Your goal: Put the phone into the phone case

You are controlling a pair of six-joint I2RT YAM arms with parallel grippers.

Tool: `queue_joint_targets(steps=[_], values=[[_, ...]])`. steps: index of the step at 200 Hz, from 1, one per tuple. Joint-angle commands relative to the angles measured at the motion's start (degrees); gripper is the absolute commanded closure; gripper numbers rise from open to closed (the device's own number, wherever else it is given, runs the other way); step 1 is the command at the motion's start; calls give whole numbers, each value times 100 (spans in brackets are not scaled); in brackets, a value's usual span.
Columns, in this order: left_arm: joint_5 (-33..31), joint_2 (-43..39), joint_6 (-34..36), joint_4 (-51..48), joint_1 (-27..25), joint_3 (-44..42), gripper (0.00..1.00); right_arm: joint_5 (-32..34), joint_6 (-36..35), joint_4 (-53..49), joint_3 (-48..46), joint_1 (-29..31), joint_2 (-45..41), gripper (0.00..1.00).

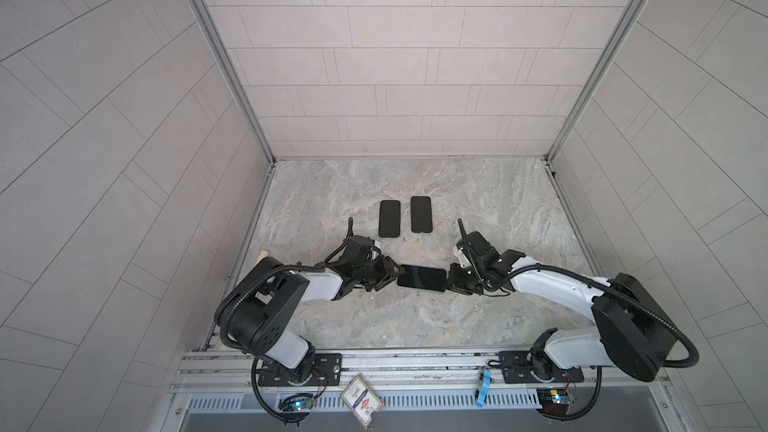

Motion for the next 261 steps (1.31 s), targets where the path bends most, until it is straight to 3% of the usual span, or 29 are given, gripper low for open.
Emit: queue_joint_targets(steps=[1,154,261], values=[[78,-28,-104,191,-29,-71,50,129,94,156,-34,75,120,86],[101,355,-349,770,-165,-140,51,297,367,385,19,347,667,92],[130,637,-362,1004,-222,-176,52,457,449,381,373,603,1349,90]])
